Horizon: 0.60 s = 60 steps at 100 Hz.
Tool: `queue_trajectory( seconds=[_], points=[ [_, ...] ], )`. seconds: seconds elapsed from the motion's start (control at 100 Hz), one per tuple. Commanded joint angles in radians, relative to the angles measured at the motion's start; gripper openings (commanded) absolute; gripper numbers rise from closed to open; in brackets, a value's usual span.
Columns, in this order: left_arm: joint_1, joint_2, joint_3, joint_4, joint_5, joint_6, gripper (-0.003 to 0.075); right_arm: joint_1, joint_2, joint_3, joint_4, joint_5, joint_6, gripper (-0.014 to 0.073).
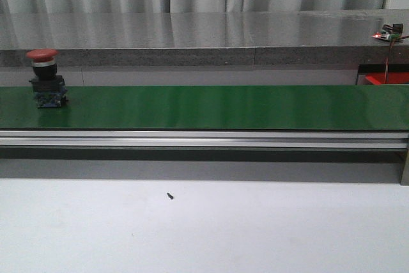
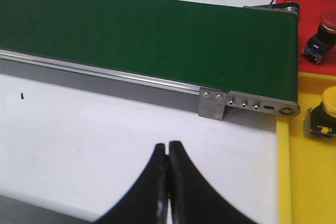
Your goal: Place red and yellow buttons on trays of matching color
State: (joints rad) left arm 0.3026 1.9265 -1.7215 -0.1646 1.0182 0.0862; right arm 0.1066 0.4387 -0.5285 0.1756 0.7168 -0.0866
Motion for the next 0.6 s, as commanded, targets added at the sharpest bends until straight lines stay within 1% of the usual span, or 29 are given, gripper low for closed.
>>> queue_trajectory(
  seconds=[0.0,0.21,0.59],
  points=[
    [-0.013,-0.055,-0.026,-0.005,-0.029,0.005,0.0173,0.000,0.004,-0.027,0.008,-0.063,-0.005,-0.0068],
    [-0.013,-0.054,-0.026,0.008,0.037,0.005,0.0174,0.000,0.004,-0.027,0.008,-0.063,-0.005,-0.0068],
    [-0.013,-0.040,-0.026,0.025,0.048,0.009,0.0174,0.000,0.004,-0.027,0.008,-0.063,-0.005,-0.0068]
  ],
)
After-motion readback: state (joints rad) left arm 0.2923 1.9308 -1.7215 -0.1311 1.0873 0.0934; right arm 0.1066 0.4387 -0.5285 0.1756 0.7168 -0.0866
